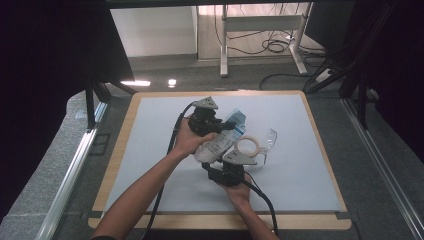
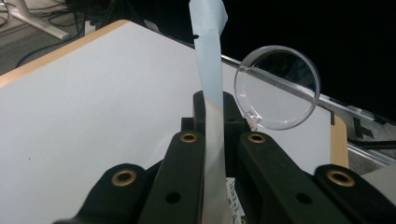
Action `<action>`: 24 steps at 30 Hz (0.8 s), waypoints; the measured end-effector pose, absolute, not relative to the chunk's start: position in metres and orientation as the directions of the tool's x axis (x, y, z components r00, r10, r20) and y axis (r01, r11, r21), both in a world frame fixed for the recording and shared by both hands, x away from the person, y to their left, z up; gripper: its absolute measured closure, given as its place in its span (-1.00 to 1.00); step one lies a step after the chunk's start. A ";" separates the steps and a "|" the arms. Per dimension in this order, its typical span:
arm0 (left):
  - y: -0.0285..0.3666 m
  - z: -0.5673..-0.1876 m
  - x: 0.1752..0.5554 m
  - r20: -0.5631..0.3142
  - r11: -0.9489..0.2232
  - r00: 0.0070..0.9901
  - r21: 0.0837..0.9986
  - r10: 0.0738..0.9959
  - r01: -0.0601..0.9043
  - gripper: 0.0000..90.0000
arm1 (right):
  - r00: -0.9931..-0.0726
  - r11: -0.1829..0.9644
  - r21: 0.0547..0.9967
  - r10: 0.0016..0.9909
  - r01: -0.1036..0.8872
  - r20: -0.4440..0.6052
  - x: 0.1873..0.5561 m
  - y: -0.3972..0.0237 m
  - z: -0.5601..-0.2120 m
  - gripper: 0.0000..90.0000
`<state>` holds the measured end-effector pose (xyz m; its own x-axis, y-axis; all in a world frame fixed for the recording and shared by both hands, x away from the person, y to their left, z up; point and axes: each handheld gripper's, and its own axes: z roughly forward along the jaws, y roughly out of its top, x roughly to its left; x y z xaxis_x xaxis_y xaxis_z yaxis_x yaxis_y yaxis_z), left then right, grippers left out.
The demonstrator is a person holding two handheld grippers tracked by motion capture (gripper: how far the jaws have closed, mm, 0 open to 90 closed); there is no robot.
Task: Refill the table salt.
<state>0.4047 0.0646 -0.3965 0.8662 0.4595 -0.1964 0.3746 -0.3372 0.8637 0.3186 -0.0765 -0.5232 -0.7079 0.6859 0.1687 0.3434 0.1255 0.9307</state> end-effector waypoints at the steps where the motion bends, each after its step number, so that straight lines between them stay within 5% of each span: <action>1: 0.064 -0.396 0.406 -0.196 -0.341 0.867 0.862 0.459 0.375 1.00 | -0.705 0.121 0.931 0.688 0.345 0.172 0.319 -0.076 -0.523 0.05; 24: 0.035 -0.391 0.420 -0.167 -0.440 0.875 0.812 0.455 0.384 1.00 | -0.664 0.045 0.937 0.718 0.346 0.210 0.320 -0.076 -0.517 0.05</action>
<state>0.4204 0.0348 -0.3906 0.8749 0.4548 -0.1668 0.3837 -0.4404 0.8117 0.3199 -0.0765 -0.5168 -0.6636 0.7179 0.2104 0.3456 0.0448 0.9373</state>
